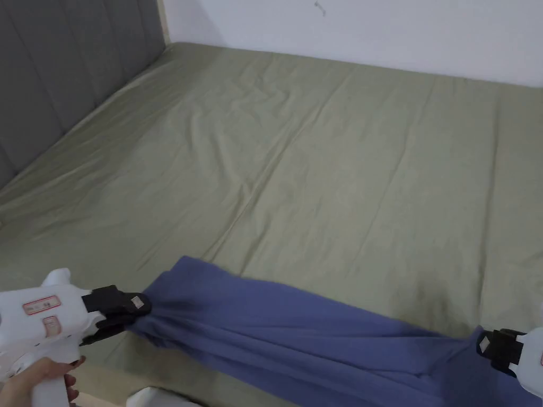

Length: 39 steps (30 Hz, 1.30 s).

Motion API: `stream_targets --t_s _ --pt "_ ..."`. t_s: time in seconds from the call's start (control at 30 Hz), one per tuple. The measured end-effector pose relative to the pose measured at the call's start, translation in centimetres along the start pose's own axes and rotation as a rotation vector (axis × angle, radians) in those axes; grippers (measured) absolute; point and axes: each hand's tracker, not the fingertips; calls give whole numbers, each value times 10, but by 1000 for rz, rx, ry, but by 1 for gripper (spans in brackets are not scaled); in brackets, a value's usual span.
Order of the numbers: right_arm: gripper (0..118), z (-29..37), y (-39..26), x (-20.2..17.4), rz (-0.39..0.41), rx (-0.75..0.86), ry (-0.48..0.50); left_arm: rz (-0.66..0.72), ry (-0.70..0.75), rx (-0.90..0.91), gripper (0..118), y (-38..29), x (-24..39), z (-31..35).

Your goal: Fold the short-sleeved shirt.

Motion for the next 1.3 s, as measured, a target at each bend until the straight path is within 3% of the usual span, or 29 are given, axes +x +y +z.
stream_targets --t_s 0.1,0.27,0.37,0.5,0.67,0.73,0.8,0.83,0.87,0.97,1.0,1.03,1.07,1.1,1.13,1.23,1.3 --pt "0 1 -3 10 -26 -5 6 6 -19 14 7 -2 11 5" --pt "0 3 -6 24 -35 -1 0 -238 -62 37 7 -27 100 7" --pt "0 -4 -5 41 -48 -1 2 -414 -215 -39 7 -57 164 -5" --pt "0 6 -7 35 -64 6 9 -704 -262 -238 7 -120 230 -55" --pt "0 19 -10 38 -78 19 13 -813 -207 -384 9 -195 241 -113" --pt "0 23 -13 40 -75 7 -9 -785 -249 -459 31 -212 231 -130" --pt "0 25 -16 45 -74 1 -16 -749 -254 -561 91 -223 224 -138" --pt "0 28 -16 47 -77 2 -20 -750 -242 -584 115 -227 220 -141" --pt "0 30 -17 48 -82 4 -21 -760 -237 -584 117 -229 218 -141" --pt "0 33 -18 50 -97 10 -21 -728 -201 -485 103 -214 216 -127" --pt "0 33 -18 50 -99 10 -19 -687 -225 -476 93 -204 214 -121" --pt "0 33 -18 49 -100 11 -17 -634 -272 -442 73 -192 216 -108" --pt "0 33 -20 48 -99 12 -14 -588 -299 -415 37 -183 215 -103" --pt "0 33 -19 48 -99 12 -12 -540 -269 -385 13 -172 211 -100" --pt "0 32 -20 47 -99 11 -8 -523 -260 -348 6 -163 206 -99" --pt "0 32 -22 46 -102 11 6 -580 -89 -284 5 -152 198 -106" --pt "0 33 -23 44 -101 13 14 -595 -57 -330 5 -160 193 -117"
